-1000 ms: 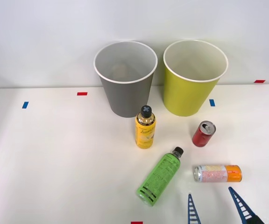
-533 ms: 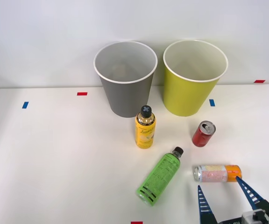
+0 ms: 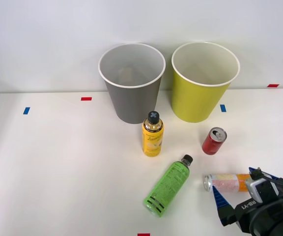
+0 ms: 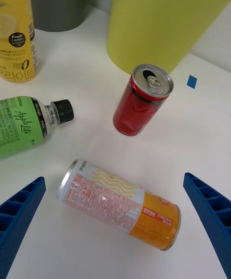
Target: Put cans in the gray bin, plastic bottles in the light green bin
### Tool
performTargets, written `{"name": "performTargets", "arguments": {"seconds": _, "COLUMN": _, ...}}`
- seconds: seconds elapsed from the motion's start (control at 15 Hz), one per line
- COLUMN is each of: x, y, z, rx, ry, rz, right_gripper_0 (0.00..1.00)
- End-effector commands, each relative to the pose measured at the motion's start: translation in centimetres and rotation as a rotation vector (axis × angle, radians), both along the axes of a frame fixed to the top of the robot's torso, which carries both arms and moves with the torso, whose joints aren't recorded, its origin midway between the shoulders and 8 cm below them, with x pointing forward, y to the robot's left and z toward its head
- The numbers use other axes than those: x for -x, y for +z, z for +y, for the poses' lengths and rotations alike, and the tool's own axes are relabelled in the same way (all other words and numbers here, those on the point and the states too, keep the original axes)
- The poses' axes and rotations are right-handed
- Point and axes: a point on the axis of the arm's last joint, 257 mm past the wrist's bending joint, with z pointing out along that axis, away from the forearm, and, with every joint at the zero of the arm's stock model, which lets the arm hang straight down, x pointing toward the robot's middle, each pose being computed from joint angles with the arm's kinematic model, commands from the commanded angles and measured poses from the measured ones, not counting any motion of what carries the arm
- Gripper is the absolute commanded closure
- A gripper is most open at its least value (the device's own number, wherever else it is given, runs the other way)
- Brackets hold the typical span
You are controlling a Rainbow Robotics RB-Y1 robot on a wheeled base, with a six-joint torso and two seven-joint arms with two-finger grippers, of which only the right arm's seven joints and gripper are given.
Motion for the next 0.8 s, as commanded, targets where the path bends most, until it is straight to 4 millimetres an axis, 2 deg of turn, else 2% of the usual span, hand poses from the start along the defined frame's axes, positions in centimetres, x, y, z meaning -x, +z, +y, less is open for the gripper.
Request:
{"name": "performTargets", "arguments": {"seconds": 0.07, "x": -1.2, "y": 1.7, "z": 0.5, "rx": 0.218, "ry": 0.123, "rz": 0.005, "right_gripper_0": 0.00}}
{"name": "performTargets", "arguments": {"seconds": 0.2, "x": -1.3, "y": 1.0, "z": -0.1, "rx": 0.367, "ry": 0.187, "rz": 0.028, "right_gripper_0": 0.00}}
{"name": "performTargets", "arguments": {"seconds": 0.33, "x": -1.1, "y": 0.1, "z": -0.2, "rx": 0.445, "ry": 0.253, "rz": 0.093, "right_gripper_0": 0.00}}
{"name": "performTargets", "arguments": {"seconds": 0.47, "x": -0.8, "y": -0.9, "z": -1.1, "rx": 0.542, "ry": 0.296, "rz": 0.168, "right_gripper_0": 0.00}}
{"name": "performTargets", "arguments": {"seconds": 0.8, "x": 0.1, "y": -1.8, "z": -2.3, "rx": 0.699, "ry": 0.411, "rz": 0.331, "right_gripper_0": 0.00}}
